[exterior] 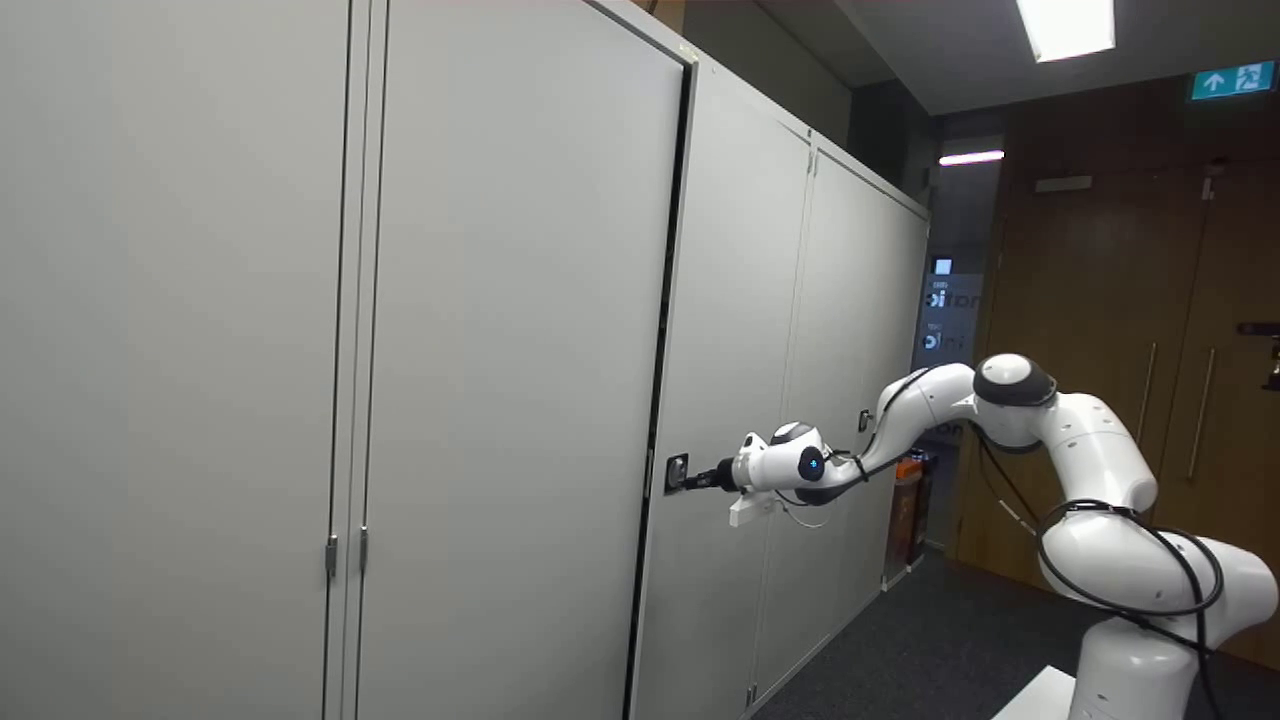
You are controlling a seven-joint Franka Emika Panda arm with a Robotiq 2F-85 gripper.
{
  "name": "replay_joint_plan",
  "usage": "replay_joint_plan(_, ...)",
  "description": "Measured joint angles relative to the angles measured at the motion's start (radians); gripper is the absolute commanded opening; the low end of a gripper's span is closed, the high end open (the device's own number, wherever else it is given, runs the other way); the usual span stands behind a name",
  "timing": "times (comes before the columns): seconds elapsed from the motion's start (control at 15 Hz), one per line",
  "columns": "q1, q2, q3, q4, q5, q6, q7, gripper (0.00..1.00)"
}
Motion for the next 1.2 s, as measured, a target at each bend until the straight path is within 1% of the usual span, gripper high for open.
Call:
replay_joint_plan(0.2,0.044,0.0,-0.056,0.031,0.0,0.0,0.025,1.0)
replay_joint_plan(0.53,0.142,0.0,-0.144,0.134,0.0,0.004,0.082,1.0)
replay_joint_plan(0.87,0.243,-0.004,-0.228,0.222,0.0,0.073,0.14,1.0)
replay_joint_plan(0.93,0.262,-0.005,-0.245,0.237,0.0,0.092,0.149,0.75)
replay_joint_plan(1.0,0.279,-0.006,-0.261,0.251,0.0,0.104,0.157,0.74)
replay_joint_plan(1.07,0.297,-0.007,-0.276,0.265,0.0,0.116,0.163,0.66)
replay_joint_plan(1.2,0.302,-0.006,-0.272,0.272,0.0,0.119,0.16,0.49)
